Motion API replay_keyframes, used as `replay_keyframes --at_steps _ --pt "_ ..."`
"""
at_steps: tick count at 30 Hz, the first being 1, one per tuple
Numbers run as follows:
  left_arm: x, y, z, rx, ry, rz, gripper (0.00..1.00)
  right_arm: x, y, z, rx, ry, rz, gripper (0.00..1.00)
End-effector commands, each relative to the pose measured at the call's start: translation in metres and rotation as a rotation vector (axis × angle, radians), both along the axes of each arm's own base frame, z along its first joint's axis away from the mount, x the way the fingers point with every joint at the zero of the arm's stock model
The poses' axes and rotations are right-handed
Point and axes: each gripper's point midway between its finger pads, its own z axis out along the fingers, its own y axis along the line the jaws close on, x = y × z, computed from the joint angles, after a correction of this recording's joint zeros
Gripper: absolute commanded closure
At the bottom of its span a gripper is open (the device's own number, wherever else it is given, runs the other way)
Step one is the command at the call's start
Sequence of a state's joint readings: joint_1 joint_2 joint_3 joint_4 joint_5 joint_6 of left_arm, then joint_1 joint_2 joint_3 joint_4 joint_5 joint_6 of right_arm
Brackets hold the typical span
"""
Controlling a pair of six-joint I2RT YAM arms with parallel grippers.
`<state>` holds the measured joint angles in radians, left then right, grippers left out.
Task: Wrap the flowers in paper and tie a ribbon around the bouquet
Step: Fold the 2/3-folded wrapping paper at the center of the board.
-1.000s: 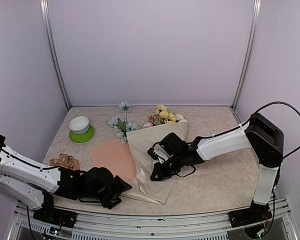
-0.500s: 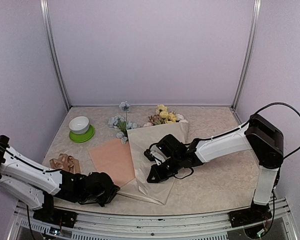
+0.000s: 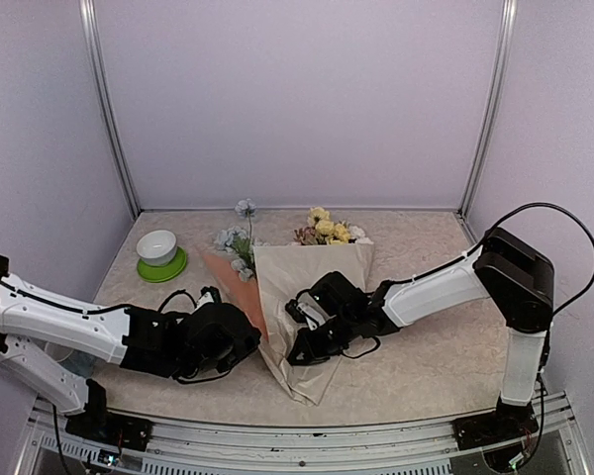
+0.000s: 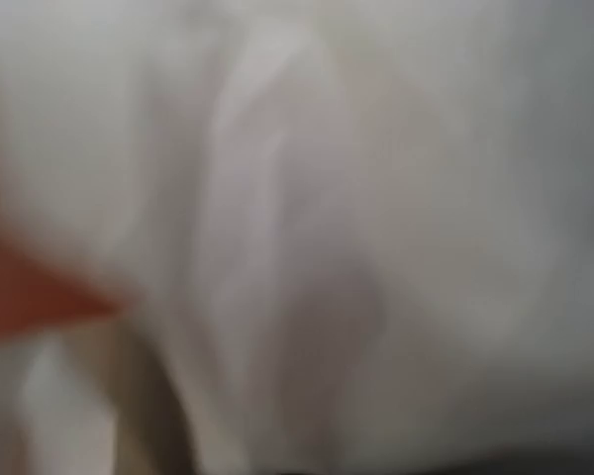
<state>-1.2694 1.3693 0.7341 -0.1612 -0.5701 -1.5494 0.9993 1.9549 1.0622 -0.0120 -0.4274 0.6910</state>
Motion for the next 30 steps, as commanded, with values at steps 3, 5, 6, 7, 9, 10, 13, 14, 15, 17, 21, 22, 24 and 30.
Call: replay_keyframes --at_steps 3,5,6,7,9,10,13,14,15,17,21,22,24,30 --pt "0.003 -0.051 0.023 0.231 -0.193 -0.28 1.0 -0.009 -0.005 -0.011 -0.001 0.069 -0.036 0.97" --pt "0.001 -0.073 0.023 0.245 -0.211 -0.361 1.0 -0.007 0.0 0.002 0.069 0.075 -0.044 0.97" --pt "0.0 -0.083 0.021 0.257 -0.218 -0.404 1.0 -0.007 0.001 0.009 0.101 0.08 -0.051 0.97" --pt "-0.001 -0.092 0.019 0.269 -0.218 -0.444 1.0 -0.005 0.002 0.015 0.131 0.078 -0.057 0.97" --pt "-0.004 -0.105 0.012 0.305 -0.206 -0.508 1.0 0.0 0.002 0.023 0.157 0.072 -0.079 0.97" --pt "-0.005 -0.11 0.009 0.322 -0.199 -0.532 1.0 0.003 0.001 0.025 0.161 0.069 -0.092 0.97" --pt "-0.011 -0.121 0.003 0.351 -0.197 -0.61 1.0 0.011 -0.006 0.033 0.192 0.07 -0.137 0.97" --pt "-0.012 -0.122 0.001 0.359 -0.195 -0.624 1.0 0.013 -0.01 0.038 0.215 0.075 -0.154 0.97" --pt "-0.012 -0.123 -0.001 0.369 -0.19 -0.638 1.0 0.016 -0.013 0.045 0.246 0.079 -0.17 0.97" --pt "-0.013 -0.127 -0.005 0.376 -0.181 -0.67 1.0 0.025 -0.024 0.062 0.299 0.068 -0.223 0.97" --pt "-0.015 -0.139 -0.012 0.395 -0.167 -0.724 1.0 0.044 -0.051 0.082 0.322 0.013 -0.328 0.95" --pt "-0.015 -0.141 -0.015 0.405 -0.158 -0.735 1.0 0.048 -0.058 0.083 0.315 0.003 -0.346 0.94" --pt "-0.017 -0.147 -0.02 0.417 -0.15 -0.761 1.0 0.055 -0.072 0.077 0.284 -0.007 -0.382 0.93" --pt "-0.024 -0.165 -0.024 0.442 -0.159 -0.84 1.0 0.068 -0.082 0.041 0.252 0.058 -0.36 0.92"
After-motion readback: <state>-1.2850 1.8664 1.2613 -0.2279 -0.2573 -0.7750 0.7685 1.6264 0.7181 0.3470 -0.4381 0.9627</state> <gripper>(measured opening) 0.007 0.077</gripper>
